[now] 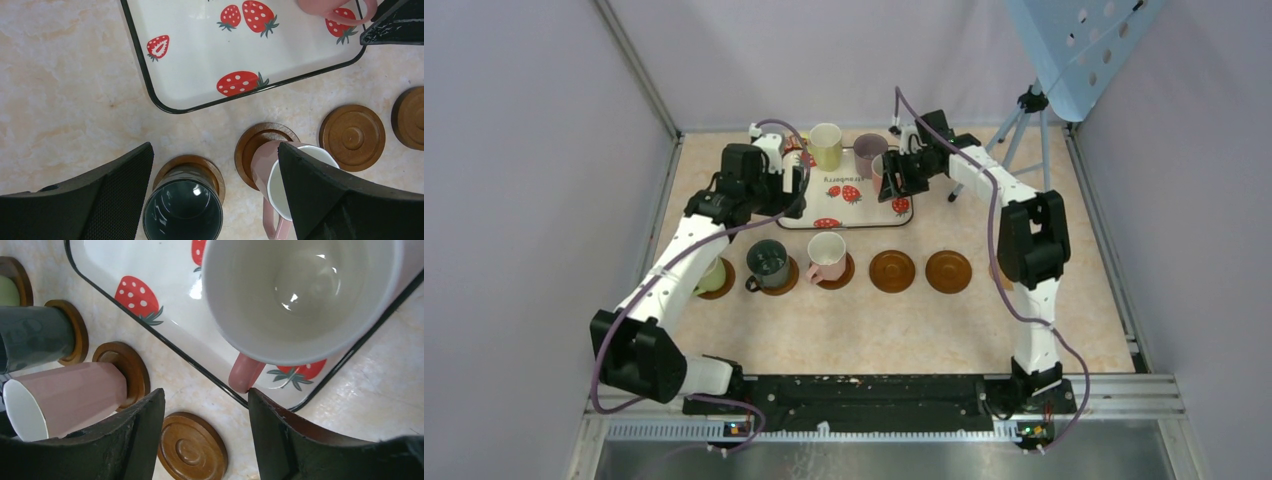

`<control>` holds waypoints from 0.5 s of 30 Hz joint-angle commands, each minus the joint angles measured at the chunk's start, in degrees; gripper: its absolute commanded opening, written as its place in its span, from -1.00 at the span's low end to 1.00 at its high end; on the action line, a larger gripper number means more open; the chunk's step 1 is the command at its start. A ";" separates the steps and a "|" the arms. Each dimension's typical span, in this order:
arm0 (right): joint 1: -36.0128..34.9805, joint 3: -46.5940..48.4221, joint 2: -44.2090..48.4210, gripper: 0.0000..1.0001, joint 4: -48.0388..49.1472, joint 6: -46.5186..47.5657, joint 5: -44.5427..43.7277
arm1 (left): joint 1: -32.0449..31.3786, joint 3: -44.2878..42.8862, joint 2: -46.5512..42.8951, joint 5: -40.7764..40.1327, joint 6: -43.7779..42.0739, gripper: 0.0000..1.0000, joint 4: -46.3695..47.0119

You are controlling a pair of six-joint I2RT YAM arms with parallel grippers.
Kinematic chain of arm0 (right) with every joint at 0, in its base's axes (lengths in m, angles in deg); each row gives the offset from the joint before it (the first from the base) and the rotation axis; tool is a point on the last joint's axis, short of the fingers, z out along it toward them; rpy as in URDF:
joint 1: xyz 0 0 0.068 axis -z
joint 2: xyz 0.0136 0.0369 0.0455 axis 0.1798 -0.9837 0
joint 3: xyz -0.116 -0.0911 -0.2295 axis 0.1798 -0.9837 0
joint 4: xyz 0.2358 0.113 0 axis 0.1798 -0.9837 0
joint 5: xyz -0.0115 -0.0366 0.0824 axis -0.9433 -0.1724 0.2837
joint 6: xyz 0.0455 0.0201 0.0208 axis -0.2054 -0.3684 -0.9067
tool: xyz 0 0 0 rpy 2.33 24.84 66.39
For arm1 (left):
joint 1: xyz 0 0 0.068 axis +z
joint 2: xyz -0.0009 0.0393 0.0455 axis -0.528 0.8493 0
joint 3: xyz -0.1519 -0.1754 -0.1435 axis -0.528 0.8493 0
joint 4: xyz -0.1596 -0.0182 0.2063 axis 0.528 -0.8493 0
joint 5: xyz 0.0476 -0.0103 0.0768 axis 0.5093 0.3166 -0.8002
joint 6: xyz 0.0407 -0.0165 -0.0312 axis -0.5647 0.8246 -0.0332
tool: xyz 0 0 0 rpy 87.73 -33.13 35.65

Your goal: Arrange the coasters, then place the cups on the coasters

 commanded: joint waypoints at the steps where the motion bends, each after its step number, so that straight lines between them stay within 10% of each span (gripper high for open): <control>1: -1.70 3.54 -0.62 0.22 2.06 -1.52 1.63 | 0.21 -2.76 0.55 1.08 0.80 0.97 2.16; 15: -2.02 3.81 0.96 0.26 3.24 7.13 7.71 | 1.27 -2.42 1.44 2.46 0.51 0.97 2.42</control>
